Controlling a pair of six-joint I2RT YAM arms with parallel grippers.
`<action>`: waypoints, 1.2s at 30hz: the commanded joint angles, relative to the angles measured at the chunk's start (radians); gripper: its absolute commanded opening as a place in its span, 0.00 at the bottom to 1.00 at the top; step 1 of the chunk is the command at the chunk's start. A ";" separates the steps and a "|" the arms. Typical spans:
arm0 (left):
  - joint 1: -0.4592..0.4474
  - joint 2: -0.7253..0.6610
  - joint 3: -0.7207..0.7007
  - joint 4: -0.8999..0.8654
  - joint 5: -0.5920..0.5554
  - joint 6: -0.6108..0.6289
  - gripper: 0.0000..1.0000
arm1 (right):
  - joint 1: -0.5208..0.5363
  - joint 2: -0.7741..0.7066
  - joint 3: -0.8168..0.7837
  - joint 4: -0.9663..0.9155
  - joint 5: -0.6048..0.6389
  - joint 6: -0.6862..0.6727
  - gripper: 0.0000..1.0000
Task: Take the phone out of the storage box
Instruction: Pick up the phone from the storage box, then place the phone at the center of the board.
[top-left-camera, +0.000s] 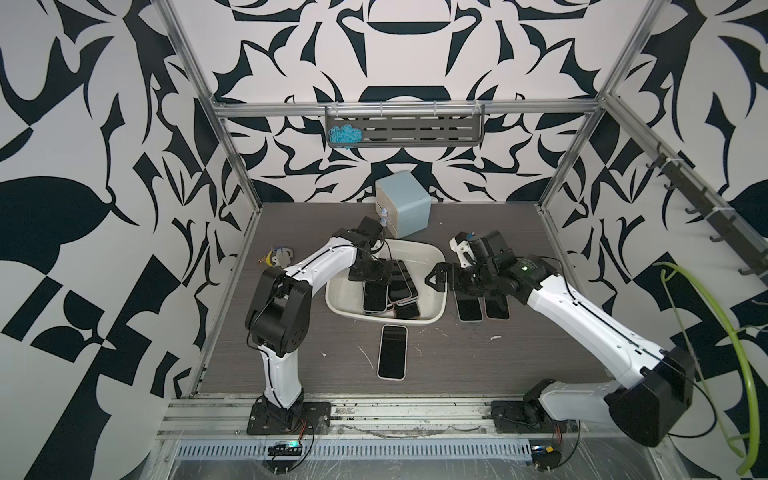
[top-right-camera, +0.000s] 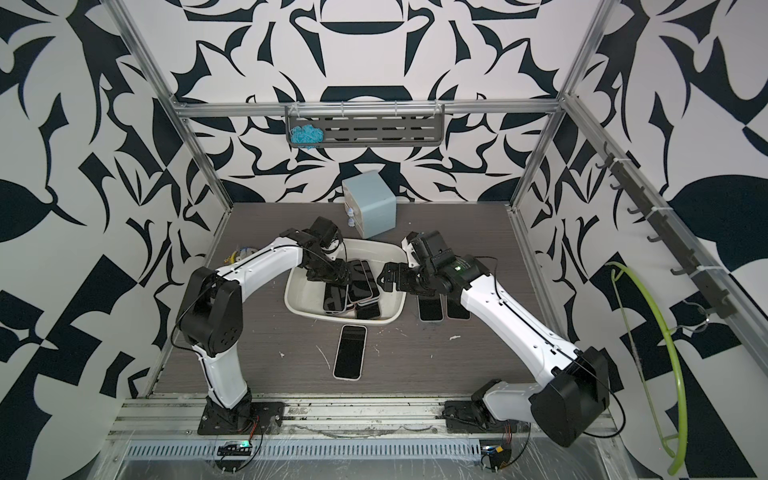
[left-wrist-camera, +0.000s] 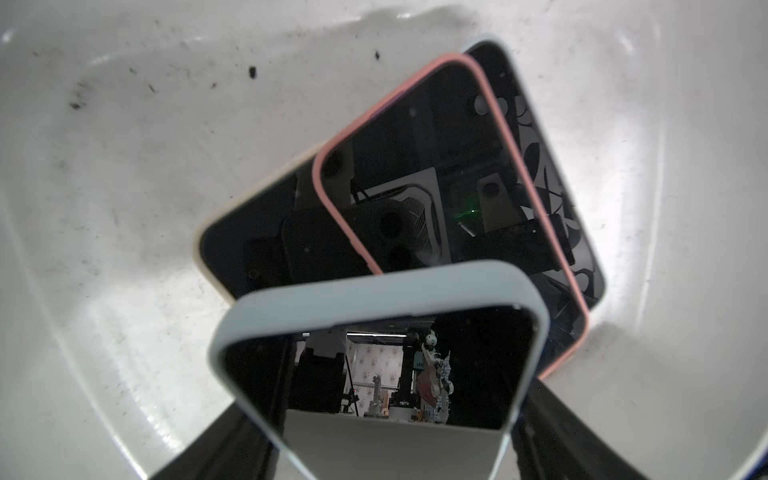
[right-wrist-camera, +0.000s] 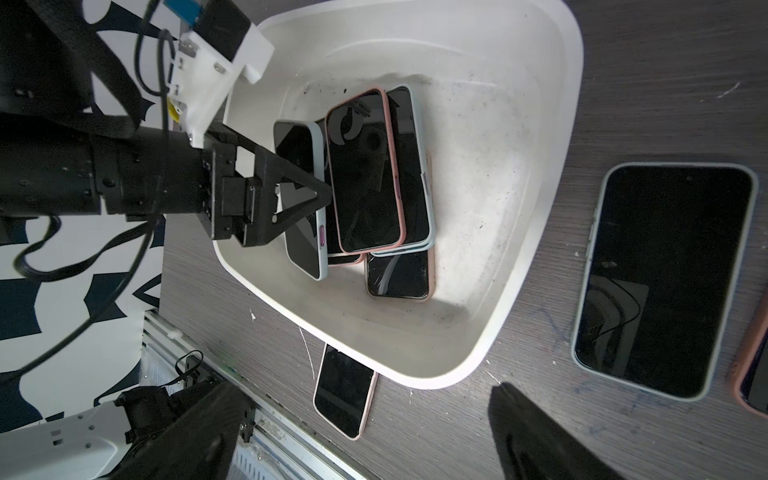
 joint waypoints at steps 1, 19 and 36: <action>0.007 -0.079 0.059 -0.086 0.043 0.005 0.63 | -0.005 -0.003 0.002 0.051 -0.004 0.007 0.98; 0.006 -0.550 -0.217 -0.215 -0.056 -0.149 0.64 | -0.004 0.095 -0.002 0.156 -0.057 0.022 0.98; -0.199 -0.823 -0.741 0.042 -0.215 -0.458 0.64 | -0.001 0.228 0.096 0.194 -0.098 0.056 0.98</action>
